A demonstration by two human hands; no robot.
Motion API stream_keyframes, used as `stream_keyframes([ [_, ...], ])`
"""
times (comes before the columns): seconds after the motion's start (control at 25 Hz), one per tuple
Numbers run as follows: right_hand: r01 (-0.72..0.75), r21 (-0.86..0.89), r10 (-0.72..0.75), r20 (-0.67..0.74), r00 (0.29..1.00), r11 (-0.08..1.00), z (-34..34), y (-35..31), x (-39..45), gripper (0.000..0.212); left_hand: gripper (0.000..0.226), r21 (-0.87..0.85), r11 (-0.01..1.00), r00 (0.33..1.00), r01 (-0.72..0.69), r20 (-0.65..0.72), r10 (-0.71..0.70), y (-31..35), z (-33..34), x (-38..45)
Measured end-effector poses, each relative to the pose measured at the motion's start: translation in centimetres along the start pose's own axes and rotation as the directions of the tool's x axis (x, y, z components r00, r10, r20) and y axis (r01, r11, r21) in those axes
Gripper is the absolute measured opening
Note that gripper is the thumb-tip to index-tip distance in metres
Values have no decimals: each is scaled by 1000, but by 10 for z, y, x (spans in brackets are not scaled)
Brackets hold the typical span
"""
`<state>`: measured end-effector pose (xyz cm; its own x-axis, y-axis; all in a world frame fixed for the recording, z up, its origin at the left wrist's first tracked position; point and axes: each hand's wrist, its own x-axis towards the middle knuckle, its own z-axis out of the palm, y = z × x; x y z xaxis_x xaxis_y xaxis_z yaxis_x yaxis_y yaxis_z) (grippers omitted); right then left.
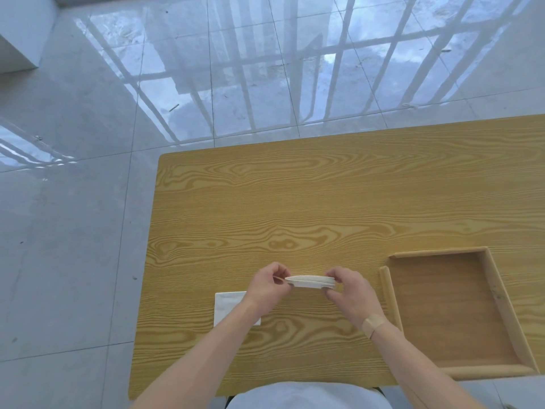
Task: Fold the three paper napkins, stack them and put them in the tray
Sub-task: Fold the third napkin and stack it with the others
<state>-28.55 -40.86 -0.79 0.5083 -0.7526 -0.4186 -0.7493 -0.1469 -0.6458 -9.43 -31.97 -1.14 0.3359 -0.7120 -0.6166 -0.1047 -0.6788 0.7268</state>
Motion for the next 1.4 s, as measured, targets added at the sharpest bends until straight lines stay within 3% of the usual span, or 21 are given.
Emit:
stream_keyframes([
  [0.28, -23, 12, 24, -35, 999, 1000, 6, 7, -8, 8, 18, 15, 1000, 998, -20, -63, 21, -12, 10, -5],
  [0.48, -168, 171, 172, -8, 985, 971, 10, 12, -16, 8, 7, 26, 999, 995, 22, -99, -19, -19, 19, -16],
  [0.68, -211, 333, 202, 61, 977, 919, 15, 11, -31, 5, 20, -65, 994, 989, 86, -119, -93, -28, 9, -42],
  [0.8, -222, 383, 189, 123, 974, 897, 25, 5, -42, 3, 12, -125, 984, 983, 125, -118, -140, -39, 1, -61],
  [1.08, -280, 408, 228, 171, 958, 869, 66, -20, -56, 8, 9, -258, 953, 978, 160, -87, -188, -75, -35, -89],
  [1.4, -349, 389, 320, 139, 937, 853, 112, -57, -47, 11, 7, -295, 934, 965, 199, -108, -240, -101, -80, -84],
])
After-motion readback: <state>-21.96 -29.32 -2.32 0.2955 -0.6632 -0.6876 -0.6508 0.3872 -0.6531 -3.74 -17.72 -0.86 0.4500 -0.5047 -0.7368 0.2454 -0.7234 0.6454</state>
